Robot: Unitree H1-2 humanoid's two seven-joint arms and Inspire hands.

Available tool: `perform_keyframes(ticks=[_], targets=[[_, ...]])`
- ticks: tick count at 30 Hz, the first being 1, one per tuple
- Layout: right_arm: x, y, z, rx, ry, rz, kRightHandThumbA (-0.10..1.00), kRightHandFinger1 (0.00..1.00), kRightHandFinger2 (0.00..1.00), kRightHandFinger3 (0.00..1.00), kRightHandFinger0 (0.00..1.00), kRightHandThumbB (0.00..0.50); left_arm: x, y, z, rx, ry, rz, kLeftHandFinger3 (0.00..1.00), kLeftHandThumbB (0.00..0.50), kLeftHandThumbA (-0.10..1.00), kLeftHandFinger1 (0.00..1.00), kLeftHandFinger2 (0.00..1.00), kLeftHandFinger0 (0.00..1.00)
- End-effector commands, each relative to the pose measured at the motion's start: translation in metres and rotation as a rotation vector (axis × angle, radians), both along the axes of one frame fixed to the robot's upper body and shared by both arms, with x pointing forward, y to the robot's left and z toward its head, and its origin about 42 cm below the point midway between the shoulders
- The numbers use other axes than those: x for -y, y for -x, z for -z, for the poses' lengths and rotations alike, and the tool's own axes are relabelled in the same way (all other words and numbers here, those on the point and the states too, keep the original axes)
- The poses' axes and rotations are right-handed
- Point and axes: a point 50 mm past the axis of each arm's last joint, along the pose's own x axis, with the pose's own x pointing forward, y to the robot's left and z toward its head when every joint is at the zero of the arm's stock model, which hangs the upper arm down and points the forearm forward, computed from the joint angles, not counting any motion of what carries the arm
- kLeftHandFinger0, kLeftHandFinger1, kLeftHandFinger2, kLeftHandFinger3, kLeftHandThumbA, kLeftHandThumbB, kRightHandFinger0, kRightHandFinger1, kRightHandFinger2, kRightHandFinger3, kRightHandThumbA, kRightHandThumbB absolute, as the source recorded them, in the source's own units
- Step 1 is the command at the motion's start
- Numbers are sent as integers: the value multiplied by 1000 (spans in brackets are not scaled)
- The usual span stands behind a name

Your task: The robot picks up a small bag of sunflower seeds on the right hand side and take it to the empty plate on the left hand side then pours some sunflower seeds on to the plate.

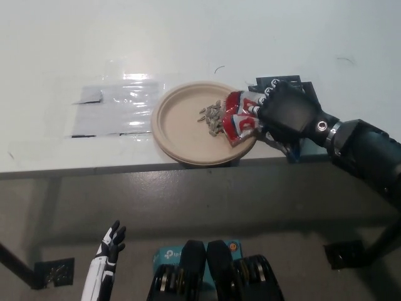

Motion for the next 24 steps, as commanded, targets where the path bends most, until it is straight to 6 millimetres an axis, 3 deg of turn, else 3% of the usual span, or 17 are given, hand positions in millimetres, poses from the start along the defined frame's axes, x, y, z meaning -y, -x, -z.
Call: perform_keyframes(ticks=[1, 3, 4, 5, 7, 8, 11, 13, 15, 17, 20, 21, 23, 24], targets=[[0, -16, -46, 206, 124, -50, -51, 0, 290, 210, 0, 291, 0, 0, -4, 30, -11, 2, 1000, 13, 1000, 1000, 1000, 1000], [0, -16, -45, 204, 147, -57, -33, 0, 319, 232, 0, 281, 1, 1, -4, 27, -11, 0, 1000, 28, 1000, 1000, 1000, 1000], [1, -14, -42, 216, 118, -69, -19, 0, 294, 147, 0, 307, 1, 3, -3, 20, -1, -1, 1000, 42, 1000, 1000, 1000, 1000], [2, -13, -42, 257, 135, -81, 0, 0, 282, 155, 0, 319, 2, 3, -2, 23, -3, 3, 1000, 33, 1000, 1000, 1000, 1000], [3, -13, -41, 254, 142, -71, -57, 0, 312, 229, 0, 313, 2, 2, -2, 26, -4, 4, 1000, 27, 1000, 1000, 1000, 1000], [3, -13, -40, 243, 136, -69, -98, 0, 308, 210, 0, 285, 2, 4, -2, 20, -2, 3, 1000, 39, 1000, 1000, 1000, 1000], [4, -13, -38, 195, 39, -36, -100, 0, 284, 168, 0, 293, 2, 4, -3, 21, -8, 0, 1000, 12, 1000, 1000, 1000, 1000], [6, -14, -36, 174, 0, -2, -100, 0, 297, 169, 0, 277, 2, 4, -3, 24, -11, 1, 1000, 31, 1000, 1000, 1000, 1000], [8, -14, -34, 126, -50, 30, -100, 0, 227, 233, 0, 273, 2, 4, -3, 27, -8, 3, 1000, 25, 1000, 1000, 1000, 1000], [9, -12, -30, 82, -155, 50, -100, 0, 157, 129, 0, 306, 1, 4, -3, 28, -11, 4, 1000, 8, 1000, 1000, 1000, 1000], [15, -9, -23, 48, -267, 63, -100, 0, 34, 41, 0, 299, 1, 6, -3, 27, -19, 5, 1000, 2, 1000, 1000, 1000, 1000], [17, -8, -21, 39, -295, 71, -100, 24, 97, 33, 0, 284, 1, 6, -3, 28, -20, 6, 1000, 15, 1000, 1000, 1000, 1000], [21, -7, -16, 19, -344, 111, -100, 94, 346, 57, 0, 255, 1, 6, -2, 28, -9, 2, 1000, 16, 1000, 1000, 1000, 1000], [23, -7, -15, 24, -341, 122, -100, 164, 545, 78, 0, 235, 0, 6, -1, 24, -3, 0, 1000, 24, 1000, 1000, 1000, 1000]])
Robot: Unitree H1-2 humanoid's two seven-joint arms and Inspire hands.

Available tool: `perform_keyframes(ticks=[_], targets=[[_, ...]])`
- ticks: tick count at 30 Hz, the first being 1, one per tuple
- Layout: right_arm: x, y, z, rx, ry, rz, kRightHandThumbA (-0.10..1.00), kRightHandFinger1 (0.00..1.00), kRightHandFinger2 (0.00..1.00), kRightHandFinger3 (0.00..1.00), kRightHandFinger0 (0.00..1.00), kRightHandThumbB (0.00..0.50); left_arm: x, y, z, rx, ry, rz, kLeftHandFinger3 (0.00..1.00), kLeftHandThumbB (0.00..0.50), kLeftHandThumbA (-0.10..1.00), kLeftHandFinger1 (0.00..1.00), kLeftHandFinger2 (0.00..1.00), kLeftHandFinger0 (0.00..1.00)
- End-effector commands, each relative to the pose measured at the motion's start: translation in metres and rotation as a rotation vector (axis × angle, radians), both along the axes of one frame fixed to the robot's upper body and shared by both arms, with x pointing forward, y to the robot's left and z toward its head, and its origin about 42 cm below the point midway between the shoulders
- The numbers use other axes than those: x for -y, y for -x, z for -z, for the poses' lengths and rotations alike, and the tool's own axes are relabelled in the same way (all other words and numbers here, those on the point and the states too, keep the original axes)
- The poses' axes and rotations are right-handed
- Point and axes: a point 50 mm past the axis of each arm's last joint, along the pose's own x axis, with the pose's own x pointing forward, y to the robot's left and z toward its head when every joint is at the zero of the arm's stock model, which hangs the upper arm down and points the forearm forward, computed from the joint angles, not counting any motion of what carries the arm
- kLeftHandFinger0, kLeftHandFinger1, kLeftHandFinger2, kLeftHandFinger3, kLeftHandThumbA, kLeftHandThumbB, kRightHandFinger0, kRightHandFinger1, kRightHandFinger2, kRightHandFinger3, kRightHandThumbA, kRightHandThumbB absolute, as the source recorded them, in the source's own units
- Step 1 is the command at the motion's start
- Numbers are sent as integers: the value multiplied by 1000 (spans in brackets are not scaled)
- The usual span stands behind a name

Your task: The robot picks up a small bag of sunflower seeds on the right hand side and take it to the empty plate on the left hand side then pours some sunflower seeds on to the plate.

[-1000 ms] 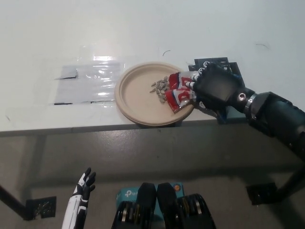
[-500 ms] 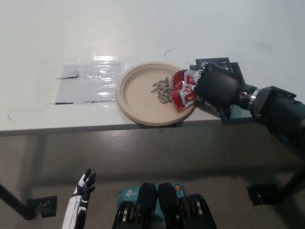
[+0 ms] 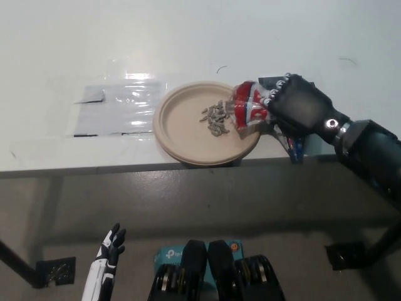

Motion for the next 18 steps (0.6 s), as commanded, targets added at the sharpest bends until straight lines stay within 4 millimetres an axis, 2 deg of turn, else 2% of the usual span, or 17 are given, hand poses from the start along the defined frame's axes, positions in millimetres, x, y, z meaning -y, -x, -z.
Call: perform_keyframes(ticks=[1, 3, 4, 9, 11, 15, 18], targets=[[9, -8, -23, 25, -147, 25, -100, 214, 674, 87, 0, 230, -1, 3, -3, 32, -2, 3, 1000, 23, 1000, 1000, 1000, 1000], [12, -8, -23, 28, -155, 24, -100, 232, 716, 111, 0, 244, -1, 4, -3, 31, -3, 2, 1000, 32, 1000, 1000, 1000, 1000], [16, -8, -25, 36, -158, 27, -100, 205, 702, 114, 0, 250, 0, 4, -4, 29, -2, 1, 1000, 31, 1000, 1000, 1000, 1000], [26, -10, -34, 44, -189, 31, -100, 189, 697, 155, 0, 206, 0, 3, -4, 28, -2, 3, 1000, 26, 1000, 1000, 1000, 1000], [29, -9, -37, 71, -201, 12, -100, 140, 605, 155, 0, 201, 0, 3, -3, 24, -1, 1, 1000, 31, 1000, 1000, 1000, 1000], [32, -8, -39, 109, -207, -3, -100, 78, 534, 140, 0, 230, 0, 3, -3, 25, 5, 3, 1000, 33, 1000, 1000, 1000, 1000], [35, -8, -40, 98, -197, -2, -100, 51, 521, 176, 0, 224, 0, 3, -3, 19, 8, 0, 1000, 35, 1000, 1000, 1000, 1000]])
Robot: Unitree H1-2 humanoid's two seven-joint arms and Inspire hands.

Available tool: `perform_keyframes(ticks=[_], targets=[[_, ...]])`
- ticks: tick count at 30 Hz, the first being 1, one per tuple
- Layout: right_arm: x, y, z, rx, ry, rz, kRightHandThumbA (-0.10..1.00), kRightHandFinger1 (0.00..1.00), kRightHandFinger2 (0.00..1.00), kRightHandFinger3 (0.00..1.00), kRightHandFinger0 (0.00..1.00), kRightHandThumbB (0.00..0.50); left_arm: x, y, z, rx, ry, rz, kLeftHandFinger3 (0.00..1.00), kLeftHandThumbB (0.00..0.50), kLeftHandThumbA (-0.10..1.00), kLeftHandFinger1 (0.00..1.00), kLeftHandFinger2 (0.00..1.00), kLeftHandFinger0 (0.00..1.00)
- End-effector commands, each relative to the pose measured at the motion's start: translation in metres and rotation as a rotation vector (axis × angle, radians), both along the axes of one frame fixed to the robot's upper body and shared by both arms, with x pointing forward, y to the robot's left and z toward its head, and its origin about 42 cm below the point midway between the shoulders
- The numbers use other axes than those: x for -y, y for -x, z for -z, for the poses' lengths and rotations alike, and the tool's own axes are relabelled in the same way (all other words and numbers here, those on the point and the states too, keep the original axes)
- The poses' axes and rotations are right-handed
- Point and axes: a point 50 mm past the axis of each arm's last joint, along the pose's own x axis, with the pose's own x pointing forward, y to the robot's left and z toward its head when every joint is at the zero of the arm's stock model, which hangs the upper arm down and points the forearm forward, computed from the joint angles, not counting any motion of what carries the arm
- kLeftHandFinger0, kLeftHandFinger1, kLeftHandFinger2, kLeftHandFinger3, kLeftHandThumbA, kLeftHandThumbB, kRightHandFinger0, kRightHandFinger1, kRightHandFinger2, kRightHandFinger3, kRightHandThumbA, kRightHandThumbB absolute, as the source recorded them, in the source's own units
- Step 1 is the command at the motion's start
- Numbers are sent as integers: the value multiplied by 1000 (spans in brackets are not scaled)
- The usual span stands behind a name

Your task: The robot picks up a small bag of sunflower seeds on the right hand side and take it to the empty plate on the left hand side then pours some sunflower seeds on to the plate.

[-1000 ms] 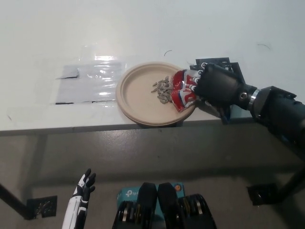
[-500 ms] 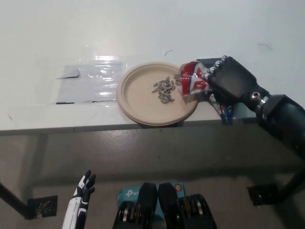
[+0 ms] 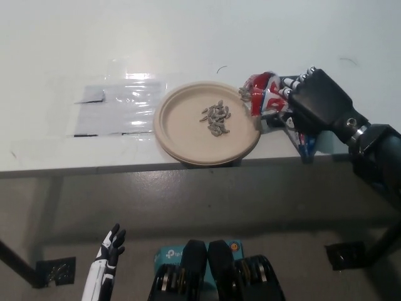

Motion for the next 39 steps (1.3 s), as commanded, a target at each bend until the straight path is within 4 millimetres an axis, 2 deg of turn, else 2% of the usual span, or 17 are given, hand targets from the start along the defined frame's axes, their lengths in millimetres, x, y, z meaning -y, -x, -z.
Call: perform_keyframes(ticks=[1, 4, 12, 14, 16, 18, 20, 22, 25, 30, 31, 32, 34, 35, 36, 37, 39], targets=[[13, -10, -38, 95, -69, -26, -100, 14, 467, 146, 0, 229, 0, 3, -3, 21, 3, 0, 1000, 33, 1000, 1000, 1000, 1000], [17, -12, -41, 124, -18, -8, -100, 0, 335, 98, 0, 244, 0, 2, -2, 21, -1, 0, 1000, 41, 1000, 1000, 1000, 1000], [27, -14, -43, 154, 144, 2, -100, 0, 364, 115, 0, 284, 0, 9, 0, 11, -9, 5, 1000, 39, 1000, 1000, 1000, 1000], [27, -15, -46, 185, 183, -13, -100, 0, 235, 49, 0, 286, 0, 9, 0, 13, -7, 7, 1000, 39, 1000, 1000, 1000, 1000], [26, -17, -48, 191, 213, 9, -100, 0, 219, 20, 0, 270, 0, 9, 0, 15, -8, 8, 1000, 33, 1000, 1000, 1000, 1000], [26, -19, -49, 186, 222, 16, -100, 0, 217, 47, 0, 269, 0, 9, 0, 17, -14, 7, 1000, 32, 1000, 1000, 1000, 1000], [25, -19, -50, 190, 224, 9, -100, 0, 65, 145, 0, 282, 0, 9, -1, 15, -7, 3, 1000, 31, 1000, 1000, 1000, 1000], [25, -20, -51, 203, 240, 8, -100, 1, 13, 108, 0, 278, 2, 11, 0, 11, 4, 4, 1000, 42, 1000, 1000, 1000, 1000], [21, -21, -53, 216, 227, 5, -100, 0, 25, 19, 0, 282, 2, 11, 0, 13, -6, 6, 1000, 28, 1000, 1000, 1000, 1000], [12, -22, -49, 171, 148, 41, -100, 16, 30, 61, 0, 297, 2, 13, 2, 10, -9, 8, 1000, 36, 1000, 1000, 1000, 1000], [11, -23, -47, 162, 144, 60, -100, 56, 60, 131, 0, 304, 2, 14, 2, 9, -7, 5, 1000, 33, 1000, 1000, 1000, 1000], [9, -23, -45, 142, 131, 76, -45, 203, 213, 372, 71, 282, 3, 14, 1, 7, -6, 4, 1000, 39, 1000, 1000, 1000, 1000], [8, -23, -36, 65, 73, 131, 229, 582, 577, 760, 453, 297, 3, 13, 1, 8, -6, 7, 1000, 33, 1000, 1000, 1000, 1000], [9, -23, -34, 53, 64, 144, 292, 613, 649, 862, 553, 300, 2, 13, 1, 10, -9, 11, 1000, 32, 1000, 1000, 1000, 1000], [8, -24, -32, 32, 61, 171, 379, 754, 902, 1000, 688, 337, 2, 13, 0, 8, -10, 11, 1000, 33, 1000, 1000, 1000, 1000], [6, -25, -29, 6, 64, 211, 489, 921, 1000, 1000, 900, 385, 2, 13, 1, 6, -11, 10, 1000, 46, 1000, 1000, 1000, 1000], [5, -25, -23, -26, 60, 241, 552, 1000, 1000, 1000, 1000, 424, 3, 12, 1, 6, -7, 14, 1000, 47, 1000, 1000, 1000, 1000]])
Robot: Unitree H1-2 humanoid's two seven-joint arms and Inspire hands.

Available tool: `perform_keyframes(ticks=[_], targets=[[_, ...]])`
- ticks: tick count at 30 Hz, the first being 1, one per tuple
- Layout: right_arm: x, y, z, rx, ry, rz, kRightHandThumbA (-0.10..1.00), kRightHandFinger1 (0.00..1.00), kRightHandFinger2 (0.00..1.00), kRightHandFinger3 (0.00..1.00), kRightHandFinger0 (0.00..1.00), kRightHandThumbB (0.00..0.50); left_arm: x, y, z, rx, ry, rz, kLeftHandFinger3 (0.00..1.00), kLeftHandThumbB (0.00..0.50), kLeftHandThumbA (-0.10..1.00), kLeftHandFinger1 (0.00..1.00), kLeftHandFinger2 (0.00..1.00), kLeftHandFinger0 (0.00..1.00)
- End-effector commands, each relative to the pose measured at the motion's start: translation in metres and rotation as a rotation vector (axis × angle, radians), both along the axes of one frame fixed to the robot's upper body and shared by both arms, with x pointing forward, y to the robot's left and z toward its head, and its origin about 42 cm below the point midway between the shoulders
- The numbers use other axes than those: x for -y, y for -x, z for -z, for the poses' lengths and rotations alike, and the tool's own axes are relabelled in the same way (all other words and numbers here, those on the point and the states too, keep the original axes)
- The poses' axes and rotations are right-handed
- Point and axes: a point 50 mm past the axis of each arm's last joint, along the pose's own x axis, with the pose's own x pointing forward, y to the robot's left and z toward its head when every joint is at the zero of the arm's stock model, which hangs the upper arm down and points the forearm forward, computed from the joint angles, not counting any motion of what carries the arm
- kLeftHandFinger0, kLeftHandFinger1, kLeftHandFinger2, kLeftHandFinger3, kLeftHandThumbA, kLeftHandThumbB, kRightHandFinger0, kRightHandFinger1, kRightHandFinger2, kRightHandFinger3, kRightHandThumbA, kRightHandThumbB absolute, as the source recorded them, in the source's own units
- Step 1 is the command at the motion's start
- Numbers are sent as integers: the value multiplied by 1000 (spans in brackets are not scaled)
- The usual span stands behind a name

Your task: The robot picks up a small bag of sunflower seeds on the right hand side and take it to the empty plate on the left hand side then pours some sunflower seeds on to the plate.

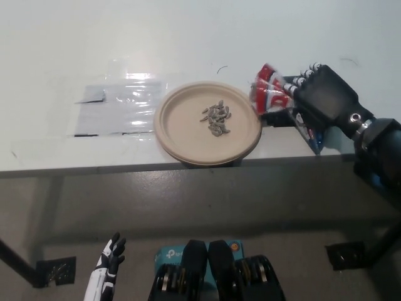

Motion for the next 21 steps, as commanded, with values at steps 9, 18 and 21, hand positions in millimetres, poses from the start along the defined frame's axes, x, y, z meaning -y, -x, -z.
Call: perform_keyframes(ticks=[9, 18, 21], targets=[[5, -15, -18, -54, -47, 188, 633, 1000, 1000, 1000, 1000, 470, 2, -2, -8, 40, -11, 19, 1000, 43, 1000, 1000, 1000, 1000], [4, -11, -15, -193, -217, 180, 762, 1000, 1000, 1000, 1000, 500, 1, -3, -8, 40, -11, 26, 1000, 17, 1000, 1000, 981, 1000], [-5, -1, -28, -325, -389, 93, 886, 1000, 1000, 1000, 1000, 500, 1, -4, -8, 45, -11, 29, 1000, 32, 1000, 1000, 980, 1000]])
